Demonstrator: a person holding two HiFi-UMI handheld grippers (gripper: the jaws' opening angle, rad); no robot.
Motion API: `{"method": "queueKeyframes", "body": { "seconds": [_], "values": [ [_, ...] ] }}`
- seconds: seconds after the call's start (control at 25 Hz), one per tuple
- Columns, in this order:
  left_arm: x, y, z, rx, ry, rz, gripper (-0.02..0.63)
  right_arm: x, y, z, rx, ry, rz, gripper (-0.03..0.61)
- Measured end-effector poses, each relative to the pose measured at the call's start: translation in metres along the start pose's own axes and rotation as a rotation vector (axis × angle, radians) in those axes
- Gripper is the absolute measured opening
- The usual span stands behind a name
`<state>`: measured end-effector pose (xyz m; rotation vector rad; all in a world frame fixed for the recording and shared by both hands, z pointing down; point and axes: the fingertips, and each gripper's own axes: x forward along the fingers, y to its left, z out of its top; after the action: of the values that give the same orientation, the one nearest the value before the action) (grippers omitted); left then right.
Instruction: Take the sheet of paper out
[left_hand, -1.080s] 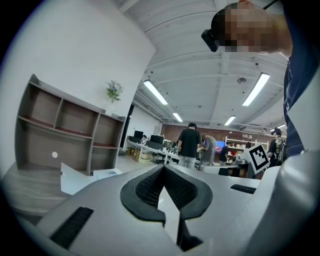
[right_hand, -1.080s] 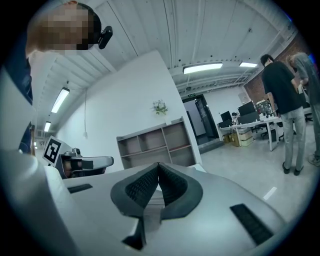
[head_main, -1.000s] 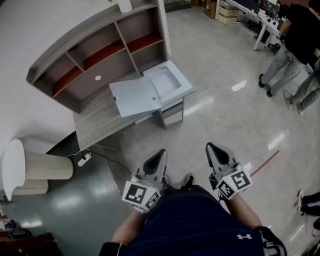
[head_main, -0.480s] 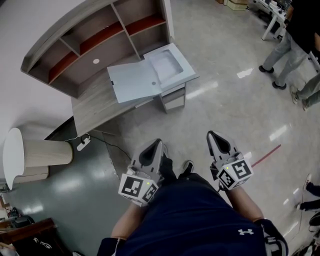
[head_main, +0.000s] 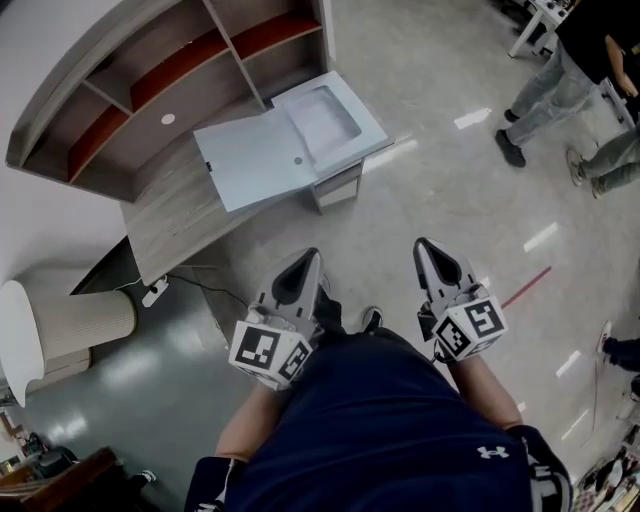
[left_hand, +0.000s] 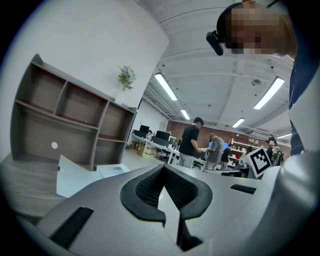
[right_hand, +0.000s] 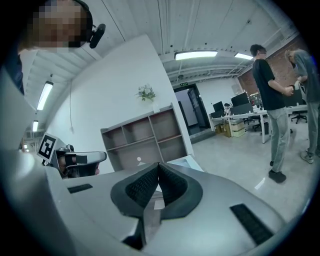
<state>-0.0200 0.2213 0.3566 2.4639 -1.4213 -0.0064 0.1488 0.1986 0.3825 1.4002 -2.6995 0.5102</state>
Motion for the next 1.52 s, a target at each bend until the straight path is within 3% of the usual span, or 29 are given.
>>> {"method": "queueKeyframes", "body": {
  "seconds": [0.44,0.6,1.0,1.32,1.52],
  "values": [
    [0.029,0.128,0.038,-0.017,-0.008,0.001,0.014,0.085,0.015,0.021,0.014,-0.015,-0.104,0.012],
    [0.037,0.161,0.037,-0.062,0.010,-0.015,0.014,0.106,0.018,0.020,0.032,-0.007,-0.146,0.012],
    [0.082,0.180,0.017,-0.156,0.082,-0.084,0.014,0.136,0.011,0.021,0.050,0.038,-0.178,0.012],
    [0.133,0.196,0.016,-0.217,0.095,-0.004,0.014,0.176,-0.031,0.027,0.075,0.055,-0.107,0.012],
    [0.167,0.195,0.020,-0.213,0.100,0.042,0.014,0.208,-0.059,0.044,0.064,0.060,-0.028,0.012]
  ]
}}
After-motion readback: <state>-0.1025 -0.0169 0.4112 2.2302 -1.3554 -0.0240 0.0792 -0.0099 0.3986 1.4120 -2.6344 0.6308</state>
